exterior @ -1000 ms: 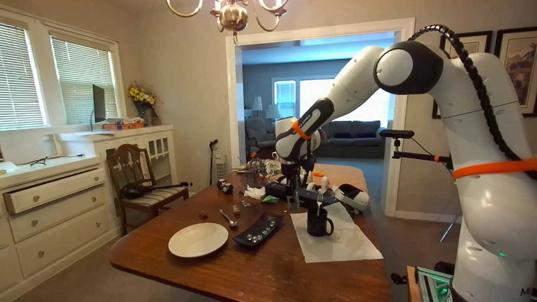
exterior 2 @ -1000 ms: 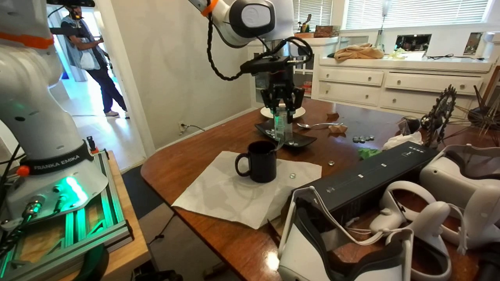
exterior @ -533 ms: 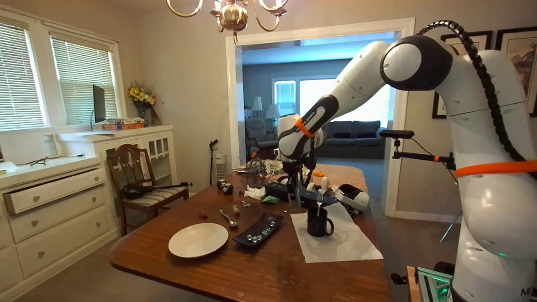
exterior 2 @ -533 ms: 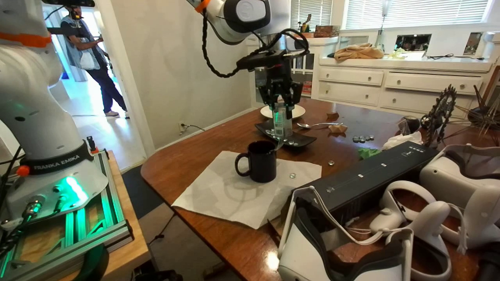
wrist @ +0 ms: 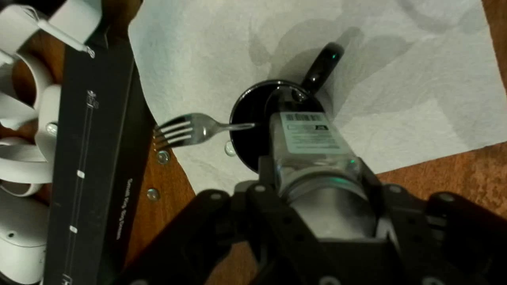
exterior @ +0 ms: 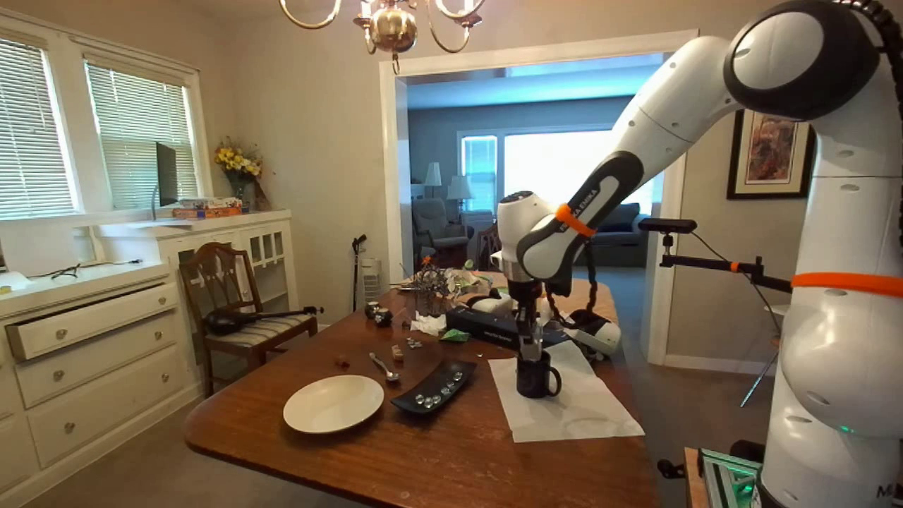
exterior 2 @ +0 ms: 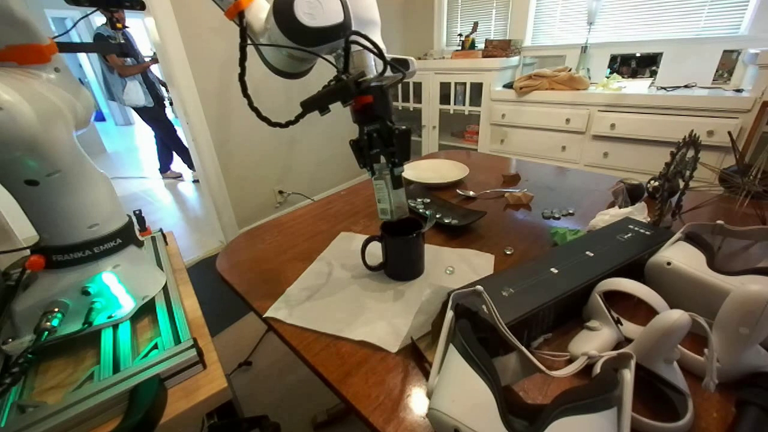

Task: Pick up the bottle and put it in the cup

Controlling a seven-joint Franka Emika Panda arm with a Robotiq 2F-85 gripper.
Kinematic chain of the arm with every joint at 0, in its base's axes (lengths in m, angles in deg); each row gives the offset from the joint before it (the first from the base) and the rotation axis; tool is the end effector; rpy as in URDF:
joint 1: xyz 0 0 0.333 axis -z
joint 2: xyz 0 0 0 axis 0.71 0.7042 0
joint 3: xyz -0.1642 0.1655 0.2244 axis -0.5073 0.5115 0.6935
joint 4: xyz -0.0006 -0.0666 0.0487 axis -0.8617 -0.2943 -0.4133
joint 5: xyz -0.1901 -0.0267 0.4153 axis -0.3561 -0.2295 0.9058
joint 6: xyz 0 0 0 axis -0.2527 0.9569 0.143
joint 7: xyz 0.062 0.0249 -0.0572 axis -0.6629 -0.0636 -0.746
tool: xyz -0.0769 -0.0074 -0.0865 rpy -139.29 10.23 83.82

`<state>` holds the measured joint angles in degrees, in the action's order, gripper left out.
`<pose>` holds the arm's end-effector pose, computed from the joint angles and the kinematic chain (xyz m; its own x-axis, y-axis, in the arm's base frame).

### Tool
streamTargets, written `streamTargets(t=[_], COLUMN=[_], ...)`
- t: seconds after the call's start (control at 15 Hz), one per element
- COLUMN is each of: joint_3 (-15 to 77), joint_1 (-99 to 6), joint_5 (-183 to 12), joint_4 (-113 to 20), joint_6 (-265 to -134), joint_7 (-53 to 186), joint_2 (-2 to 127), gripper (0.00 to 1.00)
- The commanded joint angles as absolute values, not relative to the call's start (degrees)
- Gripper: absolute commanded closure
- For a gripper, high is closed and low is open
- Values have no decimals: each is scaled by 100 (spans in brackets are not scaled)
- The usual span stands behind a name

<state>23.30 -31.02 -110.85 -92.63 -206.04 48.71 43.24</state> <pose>0.4819 -0.2358 0.2859 0.9887 0.1429 -0.0444 0.1496 -0.9376 0.3139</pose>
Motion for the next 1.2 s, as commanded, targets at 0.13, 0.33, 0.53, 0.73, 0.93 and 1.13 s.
streamTargets(t=[0.13, 0.33, 0.53, 0.73, 0.93, 1.13], joint_3=[2365, 2330, 2277, 2185, 2028, 1912], joint_1=[-2952, -2957, -3005, -3024, -2981, -2937], joint_5=[-12485, -12656, -12450, -12026, -11347, -10743], joint_4=[-9922, -9807, -9709, -9793, -9902, -9940], joint_6=[-21011, -21197, -21471, -21736, -22039, -22170], joint_7=[6329, 6545, 6473, 6270, 5906, 5501], joint_2=[3595, 3761, 3983, 4083, 4198, 4259], gripper=[77, 77, 77, 77, 77, 77])
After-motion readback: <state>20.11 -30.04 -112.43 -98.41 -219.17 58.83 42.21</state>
